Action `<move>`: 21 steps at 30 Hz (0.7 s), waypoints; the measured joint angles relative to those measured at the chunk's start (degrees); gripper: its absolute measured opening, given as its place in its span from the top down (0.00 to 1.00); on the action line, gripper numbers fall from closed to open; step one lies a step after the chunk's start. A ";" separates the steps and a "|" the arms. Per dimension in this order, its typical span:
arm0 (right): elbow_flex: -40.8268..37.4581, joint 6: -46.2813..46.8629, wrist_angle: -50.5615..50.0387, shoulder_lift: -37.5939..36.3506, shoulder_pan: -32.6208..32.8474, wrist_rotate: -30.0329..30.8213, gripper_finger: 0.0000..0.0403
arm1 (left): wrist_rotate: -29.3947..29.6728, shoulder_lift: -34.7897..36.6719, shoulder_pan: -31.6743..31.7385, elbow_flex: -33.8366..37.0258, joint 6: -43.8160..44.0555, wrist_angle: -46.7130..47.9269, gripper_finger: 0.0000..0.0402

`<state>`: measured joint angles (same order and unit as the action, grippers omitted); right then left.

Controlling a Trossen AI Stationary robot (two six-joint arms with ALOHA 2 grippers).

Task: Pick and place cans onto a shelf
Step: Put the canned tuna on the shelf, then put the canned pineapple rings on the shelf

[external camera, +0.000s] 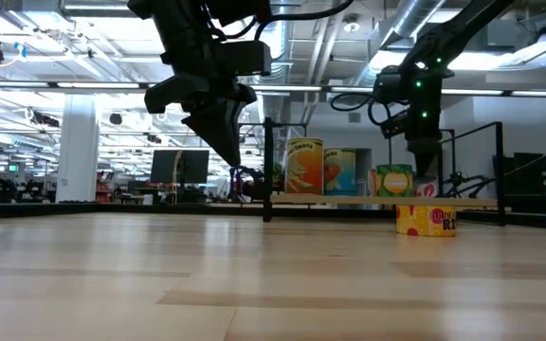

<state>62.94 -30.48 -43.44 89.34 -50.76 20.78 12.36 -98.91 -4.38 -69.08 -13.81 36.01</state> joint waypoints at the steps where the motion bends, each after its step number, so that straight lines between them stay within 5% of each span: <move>1: 0.00 -0.02 0.00 -0.02 0.00 0.00 0.87 | -0.02 0.00 0.00 0.00 0.08 0.02 1.00; 13: 0.00 -0.92 0.45 -0.17 0.19 0.89 0.87 | -0.02 0.00 0.00 -0.01 0.11 0.02 1.00; 21: 0.00 7.11 -7.06 -7.04 7.56 3.44 0.87 | 0.02 0.00 -0.02 -0.02 0.90 0.05 1.00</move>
<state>62.94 -23.37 -50.50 82.29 -43.20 24.21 12.38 -98.91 -4.40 -69.10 -12.91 36.05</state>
